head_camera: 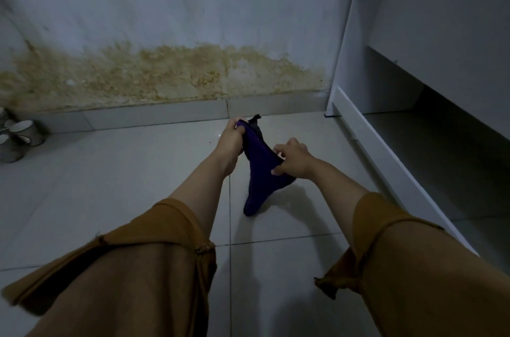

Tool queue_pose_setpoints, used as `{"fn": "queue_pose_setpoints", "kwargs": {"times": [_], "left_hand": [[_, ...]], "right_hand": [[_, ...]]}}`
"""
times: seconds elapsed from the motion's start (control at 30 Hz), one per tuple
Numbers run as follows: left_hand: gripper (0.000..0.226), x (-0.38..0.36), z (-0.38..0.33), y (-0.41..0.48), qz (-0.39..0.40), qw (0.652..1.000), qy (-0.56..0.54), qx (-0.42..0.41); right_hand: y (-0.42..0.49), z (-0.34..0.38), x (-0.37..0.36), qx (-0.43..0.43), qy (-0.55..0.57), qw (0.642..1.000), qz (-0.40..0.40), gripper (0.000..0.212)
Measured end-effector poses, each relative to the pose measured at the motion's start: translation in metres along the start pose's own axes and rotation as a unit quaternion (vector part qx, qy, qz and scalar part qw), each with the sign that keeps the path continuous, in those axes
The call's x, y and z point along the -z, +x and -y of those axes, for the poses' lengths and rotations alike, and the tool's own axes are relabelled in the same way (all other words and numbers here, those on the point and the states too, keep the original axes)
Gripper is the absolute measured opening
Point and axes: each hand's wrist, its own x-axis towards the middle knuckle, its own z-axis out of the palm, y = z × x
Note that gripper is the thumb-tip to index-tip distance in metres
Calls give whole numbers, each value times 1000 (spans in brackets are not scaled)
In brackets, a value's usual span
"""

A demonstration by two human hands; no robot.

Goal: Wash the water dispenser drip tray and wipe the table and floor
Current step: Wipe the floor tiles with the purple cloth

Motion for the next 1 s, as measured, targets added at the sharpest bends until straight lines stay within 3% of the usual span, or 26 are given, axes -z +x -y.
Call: {"fn": "queue_pose_setpoints", "kwargs": {"times": [0.07, 0.13, 0.23, 0.5, 0.67, 0.8, 1.0], "left_hand": [[25, 0, -1, -1, -3, 998, -58, 21], [23, 0, -1, -1, -2, 995, -98, 32], [25, 4, -1, -1, -10, 991, -129, 44], [24, 5, 1, -7, -12, 995, -63, 72], [44, 10, 6, -11, 37, 991, -19, 126], [54, 12, 9, -13, 46, 987, 3, 152], [40, 5, 6, -17, 77, 985, 35, 151]], "right_hand": [[-2, -3, -1, -2, 11, 1000, -1, 34], [-3, -4, 0, 3, 98, 995, -8, 16], [-4, 0, 3, -11, 194, 981, -13, 10], [-4, 22, 7, 69, 305, 949, -41, 20], [-5, 36, 19, 78, 410, 908, 37, 18], [-3, 32, 20, 69, 395, 916, 23, 43], [0, 27, 13, 101, 270, 953, -96, 34]]}}
